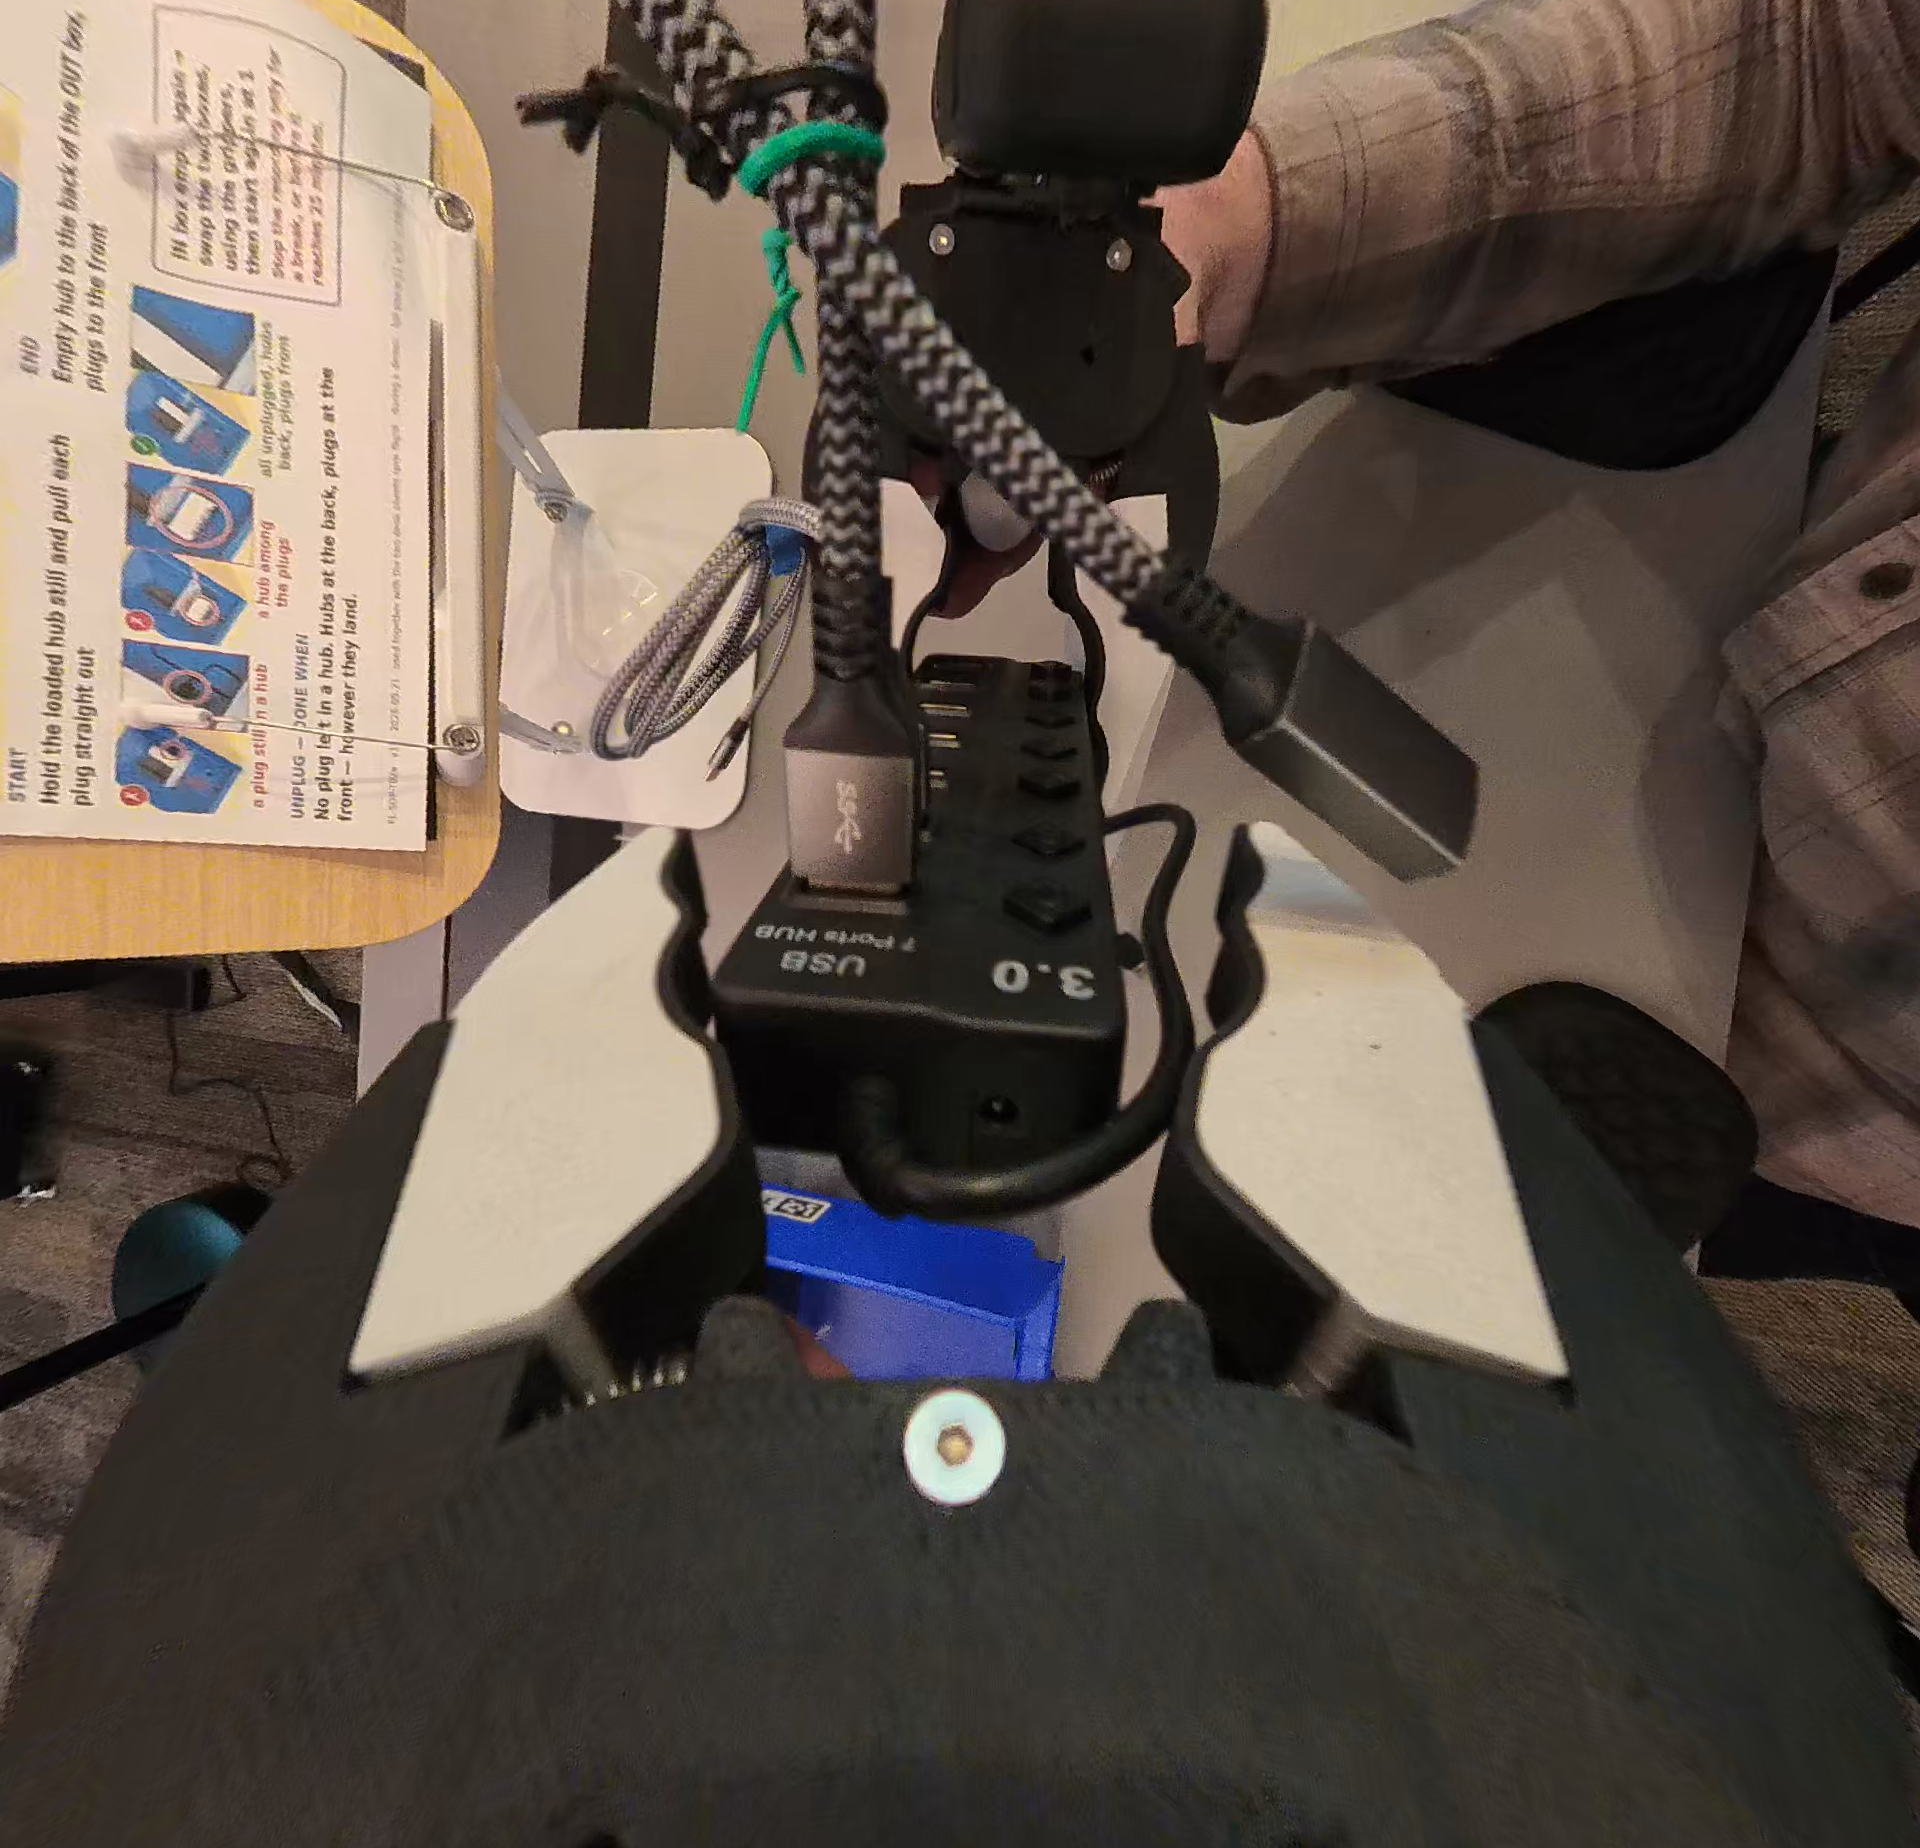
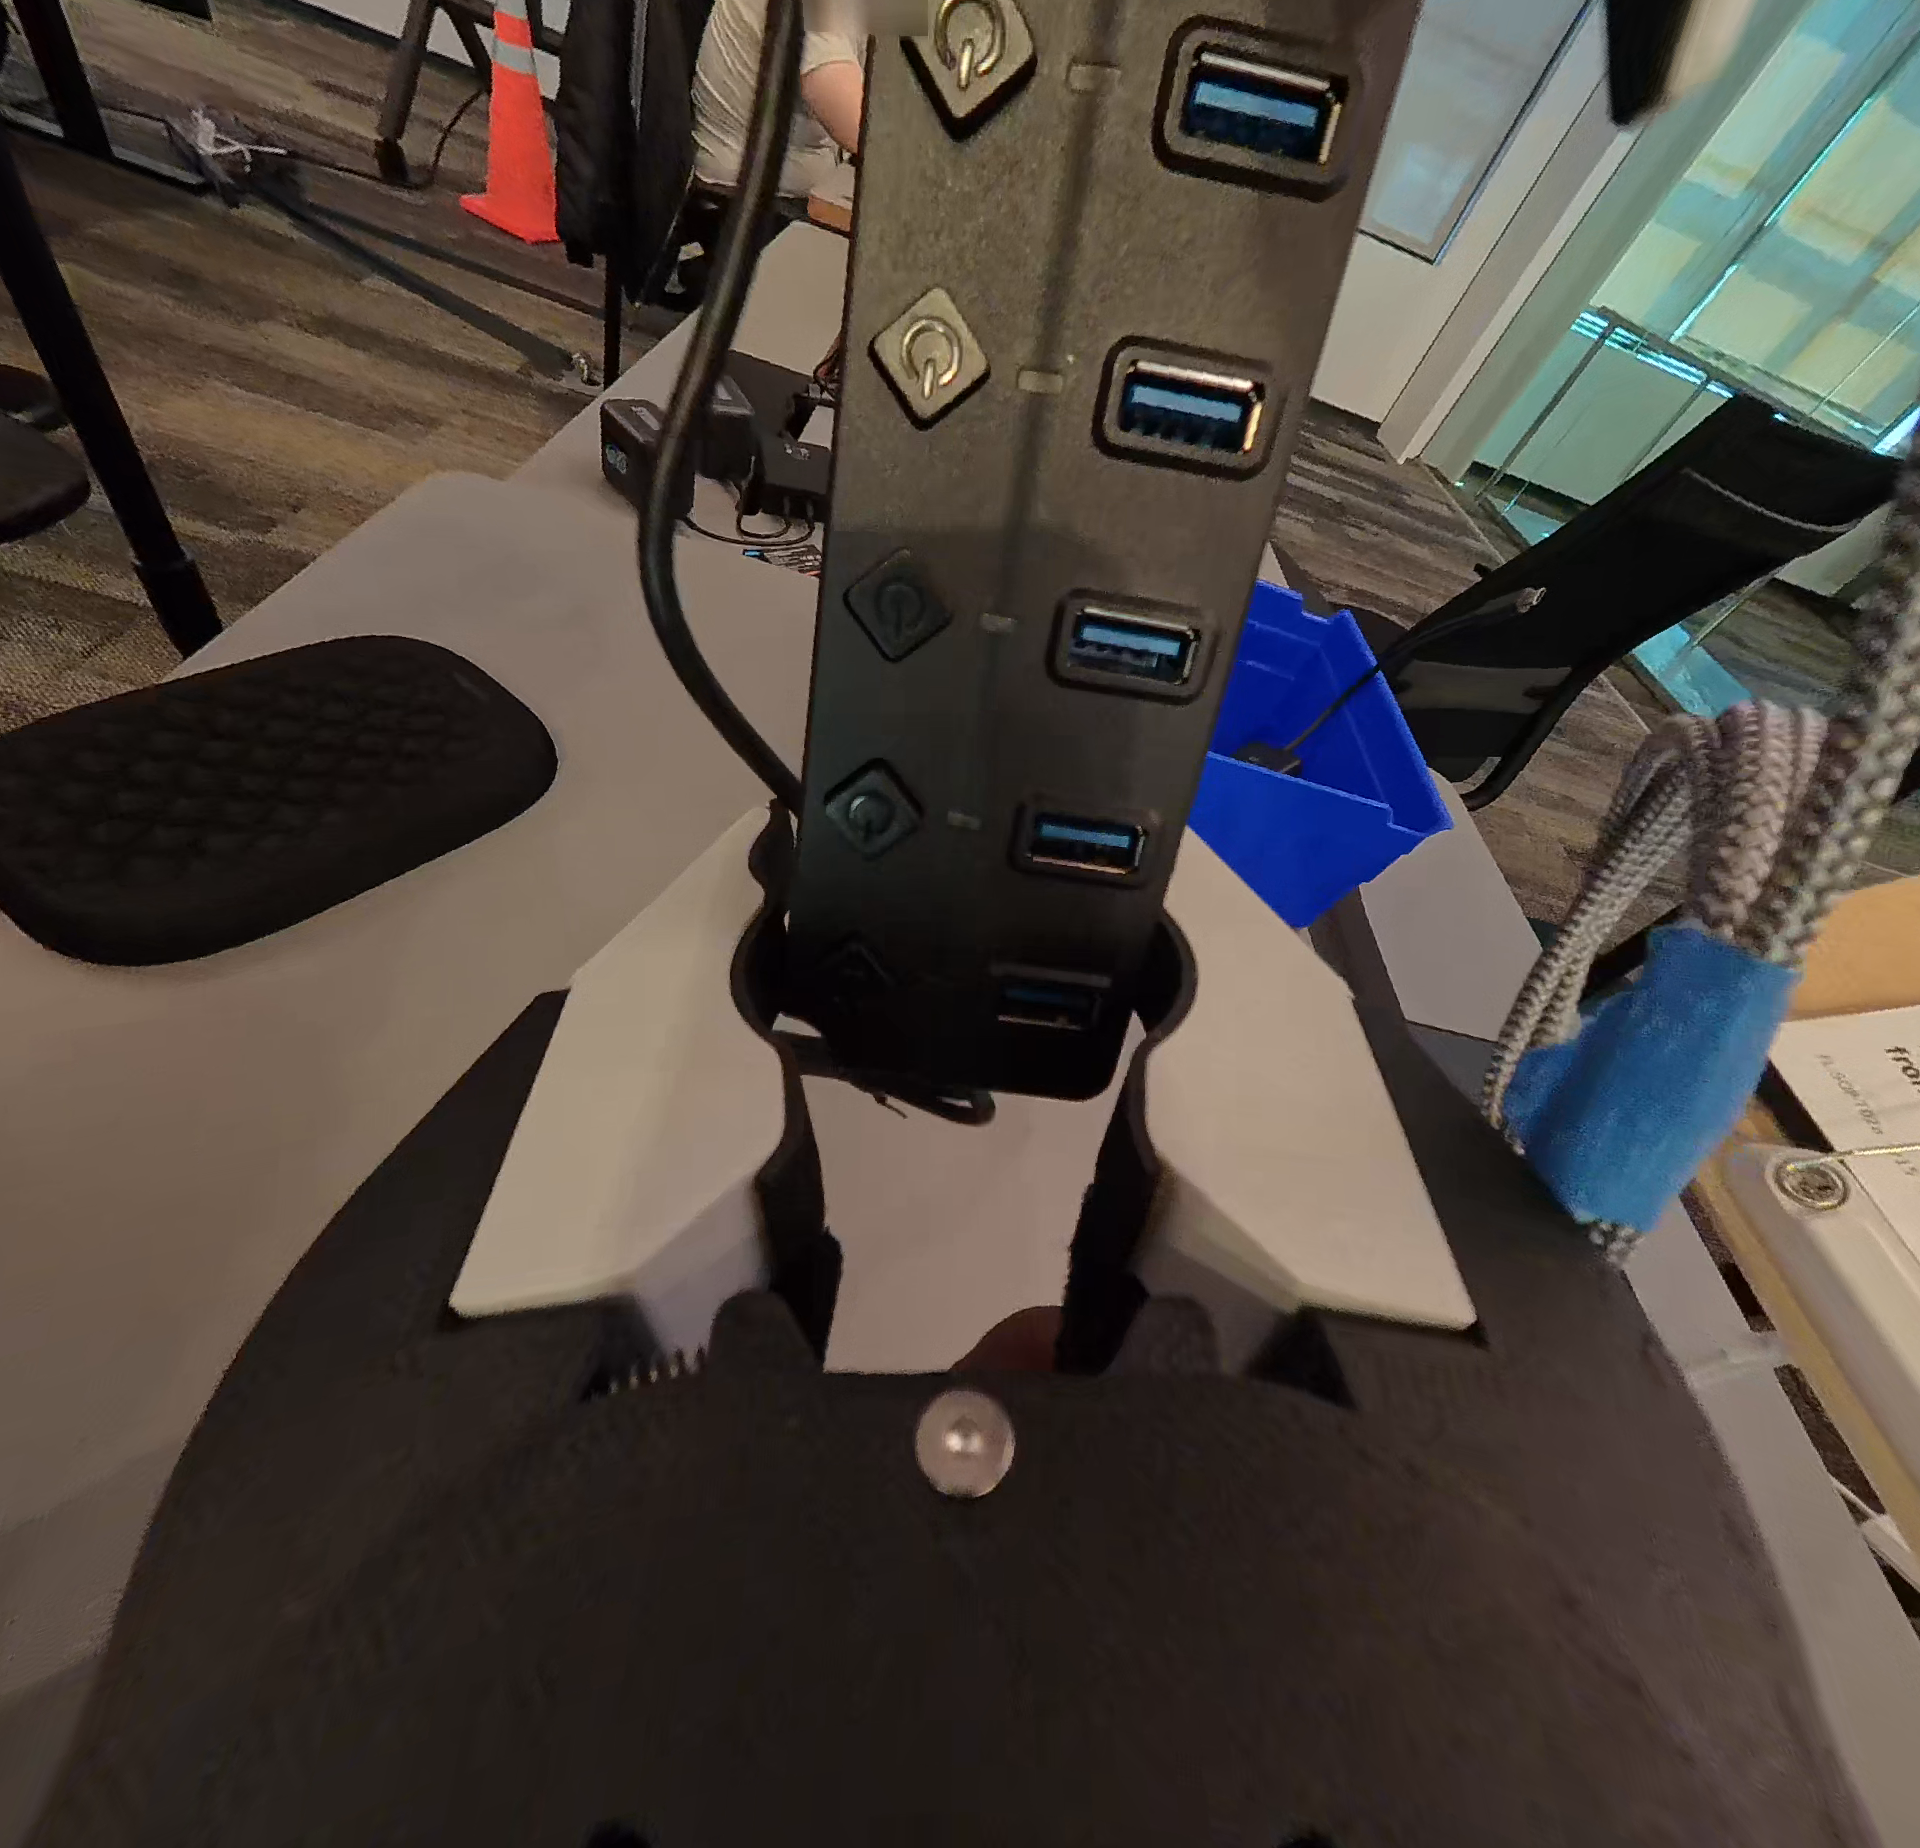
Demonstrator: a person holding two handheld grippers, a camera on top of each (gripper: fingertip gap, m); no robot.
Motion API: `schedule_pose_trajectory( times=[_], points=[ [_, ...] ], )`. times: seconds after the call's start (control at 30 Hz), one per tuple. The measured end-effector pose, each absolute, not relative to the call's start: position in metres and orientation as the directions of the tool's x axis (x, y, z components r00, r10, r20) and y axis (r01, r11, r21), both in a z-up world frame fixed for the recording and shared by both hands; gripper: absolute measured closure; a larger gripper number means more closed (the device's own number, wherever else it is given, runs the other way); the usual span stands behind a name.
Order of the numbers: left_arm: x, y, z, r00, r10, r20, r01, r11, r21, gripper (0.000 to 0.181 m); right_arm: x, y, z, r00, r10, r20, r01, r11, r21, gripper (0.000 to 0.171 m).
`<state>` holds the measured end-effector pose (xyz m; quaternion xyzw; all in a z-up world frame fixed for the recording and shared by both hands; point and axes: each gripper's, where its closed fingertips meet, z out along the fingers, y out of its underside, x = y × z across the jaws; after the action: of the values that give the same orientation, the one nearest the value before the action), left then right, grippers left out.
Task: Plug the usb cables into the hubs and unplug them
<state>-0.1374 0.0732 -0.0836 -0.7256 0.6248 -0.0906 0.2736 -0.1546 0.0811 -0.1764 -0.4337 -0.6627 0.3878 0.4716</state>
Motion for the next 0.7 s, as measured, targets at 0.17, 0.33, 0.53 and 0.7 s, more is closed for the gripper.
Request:
schedule_pose_trajectory(
  times=[0.17, 0.33, 0.53, 0.7],
  points=[
    [-0.139, 0.072, -0.096, 0.161, -0.962, -0.221, -0.889, -0.044, -0.456, 0.068, -0.157, 0.081, -0.182, -0.175, 0.937, 0.302, 0.245, 0.338, -0.908, 0.109],
    [-0.145, 0.073, -0.100, 0.132, -0.963, -0.233, -0.918, -0.030, -0.396, 0.071, -0.158, 0.082, -0.186, -0.172, 0.936, 0.307, 0.272, 0.345, -0.899, 0.109],
    [-0.151, 0.072, -0.107, 0.146, -0.965, -0.217, -0.929, -0.058, -0.366, 0.044, -0.158, 0.081, -0.182, -0.162, 0.937, 0.310, 0.277, 0.345, -0.897, 0.109],
    [-0.149, 0.075, -0.107, 0.121, -0.960, -0.254, -0.938, -0.027, -0.347, 0.055, -0.158, 0.083, -0.183, -0.156, 0.937, 0.312, 0.273, 0.344, -0.898, 0.109]
  ],
)
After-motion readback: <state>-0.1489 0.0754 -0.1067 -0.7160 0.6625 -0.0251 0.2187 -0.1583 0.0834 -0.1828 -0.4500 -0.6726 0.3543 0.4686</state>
